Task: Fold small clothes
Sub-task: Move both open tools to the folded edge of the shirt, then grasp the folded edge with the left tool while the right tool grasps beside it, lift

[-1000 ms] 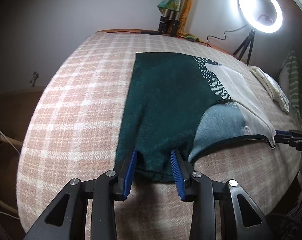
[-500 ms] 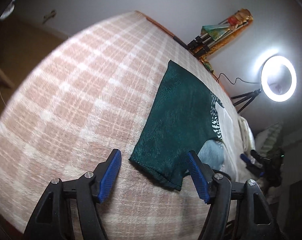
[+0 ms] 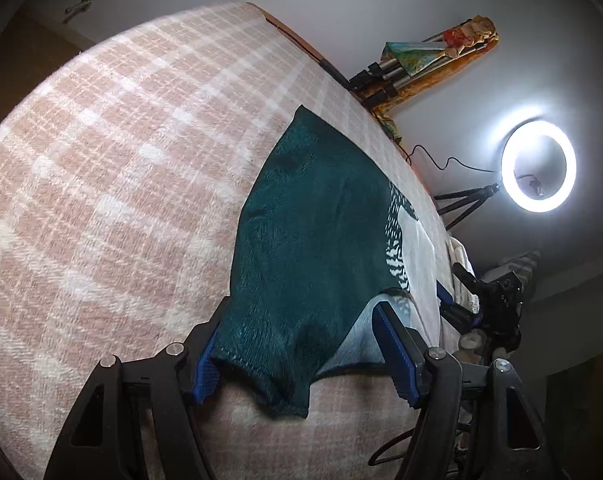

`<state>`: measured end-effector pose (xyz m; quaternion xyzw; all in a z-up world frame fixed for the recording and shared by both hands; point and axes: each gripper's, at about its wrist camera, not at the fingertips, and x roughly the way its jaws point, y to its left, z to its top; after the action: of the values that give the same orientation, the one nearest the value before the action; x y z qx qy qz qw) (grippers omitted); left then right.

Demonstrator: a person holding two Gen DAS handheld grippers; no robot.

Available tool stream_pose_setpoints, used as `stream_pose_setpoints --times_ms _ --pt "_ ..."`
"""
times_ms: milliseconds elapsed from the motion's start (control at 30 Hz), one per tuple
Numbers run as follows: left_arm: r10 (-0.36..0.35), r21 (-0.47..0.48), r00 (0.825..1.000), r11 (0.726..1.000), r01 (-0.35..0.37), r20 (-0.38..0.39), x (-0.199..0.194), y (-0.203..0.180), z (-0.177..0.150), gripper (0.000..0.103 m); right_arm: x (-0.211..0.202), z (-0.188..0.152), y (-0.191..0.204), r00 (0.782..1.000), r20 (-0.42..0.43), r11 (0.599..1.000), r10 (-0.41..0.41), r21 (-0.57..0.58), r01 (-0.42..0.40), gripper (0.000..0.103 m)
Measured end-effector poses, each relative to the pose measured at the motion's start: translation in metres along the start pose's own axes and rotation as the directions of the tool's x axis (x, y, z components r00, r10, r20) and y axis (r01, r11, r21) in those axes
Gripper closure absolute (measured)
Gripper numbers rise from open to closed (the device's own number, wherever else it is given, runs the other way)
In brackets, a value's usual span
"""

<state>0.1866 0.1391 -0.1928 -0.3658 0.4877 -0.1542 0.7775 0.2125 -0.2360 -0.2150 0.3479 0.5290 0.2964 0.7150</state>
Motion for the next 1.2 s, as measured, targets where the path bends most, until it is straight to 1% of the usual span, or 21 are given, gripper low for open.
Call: stream_pose_setpoints --times_ms 33,100,133,267,300,333,367,400,433,467,500,533,567,600,700,800,900,1067,1200 --pt "-0.013 -0.005 1.000 1.000 0.013 -0.007 0.003 0.000 0.002 0.034 0.006 0.005 0.003 1.000 0.003 1.000 -0.003 -0.005 0.003 0.043" --pt "-0.016 -0.010 1.000 1.000 0.016 0.002 0.006 -0.003 0.004 0.034 0.014 0.010 0.009 1.000 0.003 1.000 -0.009 -0.023 0.009 0.043" --pt "-0.022 -0.008 1.000 1.000 0.022 -0.003 0.008 -0.003 0.004 0.034 0.021 0.014 0.011 1.000 -0.008 1.000 -0.005 -0.028 0.004 0.043" --pt "-0.021 0.007 1.000 1.000 0.021 -0.002 0.018 -0.012 0.007 0.035 0.037 0.017 0.021 1.000 -0.021 0.998 -0.010 -0.058 0.009 0.043" --pt "-0.017 0.013 1.000 1.000 0.017 -0.004 0.019 -0.014 0.007 0.039 0.038 0.016 0.022 1.000 -0.024 0.998 -0.011 -0.064 0.009 0.043" --pt "-0.014 0.018 1.000 1.000 0.015 -0.015 0.023 -0.016 0.007 0.048 0.037 0.014 0.023 1.000 -0.028 0.998 -0.012 -0.068 0.010 0.042" --pt "-0.011 0.015 1.000 1.000 0.011 -0.020 0.026 -0.016 0.007 0.052 0.037 0.013 0.024 0.999 -0.030 0.997 -0.009 -0.071 0.007 0.043" --pt "-0.011 0.010 1.000 1.000 0.012 -0.018 0.027 -0.016 0.007 0.060 0.039 0.013 0.025 0.999 -0.036 0.997 -0.006 -0.072 0.003 0.044" --pt "-0.007 0.006 1.000 1.000 0.007 -0.023 0.029 -0.015 0.007 0.072 0.040 0.013 0.025 0.999 -0.036 0.997 -0.007 -0.072 0.004 0.047" --pt "-0.006 0.000 0.999 1.000 0.006 -0.032 0.032 -0.014 0.008 0.076 0.042 0.014 0.025 0.999 -0.037 0.998 -0.010 -0.067 0.007 0.057" --pt "-0.005 -0.005 0.999 1.000 0.005 -0.035 0.034 -0.014 0.008 0.083 0.044 0.014 0.022 0.999 -0.049 0.999 -0.008 -0.052 0.006 0.071" --pt "0.007 -0.002 0.999 1.000 -0.007 -0.031 0.035 -0.014 0.008 0.090 0.049 0.015 0.020 0.998 -0.063 0.999 -0.006 -0.035 0.004 0.077" --pt "0.017 0.005 0.999 1.000 -0.017 -0.028 0.035 -0.015 0.008 0.093 0.052 0.015 0.018 0.997 -0.071 1.000 -0.007 -0.022 0.005 0.085" --pt "0.025 0.015 0.999 1.000 -0.024 -0.022 0.034 -0.017 0.008 0.096 0.054 0.014 0.016 0.997 -0.074 1.000 -0.012 -0.015 0.011 0.091" --pt "0.027 0.039 1.000 0.999 -0.027 0.002 0.028 -0.023 0.008 0.099 0.051 0.014 0.020 0.997 -0.065 0.999 -0.029 -0.032 0.027 0.097" --pt "0.020 0.053 1.000 0.998 -0.021 0.024 0.022 -0.028 0.009 0.100 0.047 0.014 0.032 0.998 -0.042 0.997 -0.047 -0.065 0.044 0.099" --pt "0.017 0.063 0.999 0.998 -0.020 0.044 0.018 -0.033 0.009 0.101 0.043 0.014 0.046 0.999 -0.019 0.995 -0.046 -0.092 0.045 0.100" --pt "-0.007 0.096 0.998 0.995 0.000 0.069 0.009 -0.048 0.007 0.101 0.035 0.016 0.072 0.999 0.002 0.988 -0.052 -0.146 0.051 0.101" --pt "-0.021 0.109 0.997 0.994 0.013 0.078 0.004 -0.056 0.005 0.101 0.028 0.017 0.082 0.998 0.013 0.985 -0.054 -0.162 0.055 0.101"
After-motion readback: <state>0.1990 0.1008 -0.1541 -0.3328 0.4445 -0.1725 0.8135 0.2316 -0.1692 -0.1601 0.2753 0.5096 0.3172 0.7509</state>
